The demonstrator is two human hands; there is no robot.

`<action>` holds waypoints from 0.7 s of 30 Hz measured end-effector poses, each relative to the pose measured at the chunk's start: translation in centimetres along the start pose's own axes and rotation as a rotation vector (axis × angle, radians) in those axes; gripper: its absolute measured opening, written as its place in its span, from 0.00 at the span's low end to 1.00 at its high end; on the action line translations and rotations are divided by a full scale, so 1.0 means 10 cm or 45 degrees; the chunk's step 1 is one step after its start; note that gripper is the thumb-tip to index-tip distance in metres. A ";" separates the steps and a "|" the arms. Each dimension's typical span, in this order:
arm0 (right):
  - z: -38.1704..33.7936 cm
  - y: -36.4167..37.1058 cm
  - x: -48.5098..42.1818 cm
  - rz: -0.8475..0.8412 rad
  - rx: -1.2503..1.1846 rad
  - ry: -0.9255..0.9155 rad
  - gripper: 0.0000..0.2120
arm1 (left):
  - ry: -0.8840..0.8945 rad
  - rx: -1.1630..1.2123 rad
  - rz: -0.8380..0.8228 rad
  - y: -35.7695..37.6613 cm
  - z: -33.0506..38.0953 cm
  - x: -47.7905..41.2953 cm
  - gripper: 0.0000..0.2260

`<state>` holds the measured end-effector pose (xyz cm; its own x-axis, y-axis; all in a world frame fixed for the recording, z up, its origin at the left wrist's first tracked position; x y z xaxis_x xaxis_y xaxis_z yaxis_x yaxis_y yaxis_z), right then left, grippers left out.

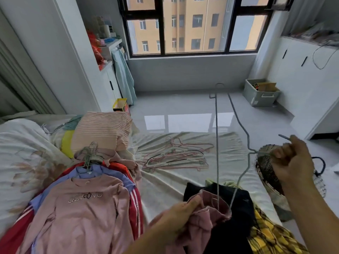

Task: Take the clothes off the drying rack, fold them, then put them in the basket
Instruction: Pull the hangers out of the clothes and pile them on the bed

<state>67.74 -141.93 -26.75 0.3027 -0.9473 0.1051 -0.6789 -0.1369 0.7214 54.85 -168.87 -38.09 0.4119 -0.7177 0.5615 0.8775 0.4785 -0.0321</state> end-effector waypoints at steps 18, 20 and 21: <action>-0.30 0.09 -0.41 -0.644 0.847 -0.095 0.25 | 0.134 0.244 0.487 0.86 0.69 -1.01 0.13; 0.00 0.12 -0.34 -0.746 0.913 -0.011 0.25 | 0.203 -0.040 0.694 0.46 0.48 -0.90 0.18; 0.17 0.15 -0.28 -0.811 0.918 0.056 0.25 | 0.314 -0.217 0.816 0.27 0.47 -0.79 0.21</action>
<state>64.70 -139.97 -27.12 0.7714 -0.6241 -0.1243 -0.6221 -0.7807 0.0592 52.86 -159.52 -38.72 0.8861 -0.4246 0.1860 0.4618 0.7734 -0.4343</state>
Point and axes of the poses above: each hand's wrist, its own x-axis away from the middle knuckle, its own y-axis out of the palm, z = x × y, the point moved 9 cm from there along -x, towards the middle knuckle, and after that the axes turned 1 degree about y, right-handed, at the moved point
